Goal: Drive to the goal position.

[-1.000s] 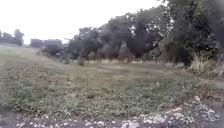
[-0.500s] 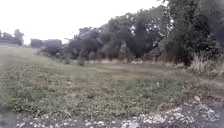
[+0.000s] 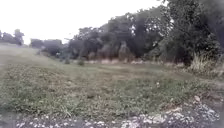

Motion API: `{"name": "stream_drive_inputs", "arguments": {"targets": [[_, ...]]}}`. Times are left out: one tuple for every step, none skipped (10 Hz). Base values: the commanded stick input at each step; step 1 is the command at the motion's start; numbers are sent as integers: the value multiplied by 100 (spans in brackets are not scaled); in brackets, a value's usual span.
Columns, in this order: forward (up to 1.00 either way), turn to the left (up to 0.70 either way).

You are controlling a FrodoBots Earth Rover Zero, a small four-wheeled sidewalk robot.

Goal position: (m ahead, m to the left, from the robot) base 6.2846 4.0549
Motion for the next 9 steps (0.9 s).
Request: {"name": "stream_drive_inputs", "arguments": {"targets": [[4,0],[4,0],[4,0],[4,0],[2,0],[1,0],[4,0],[4,0],[4,0]]}}
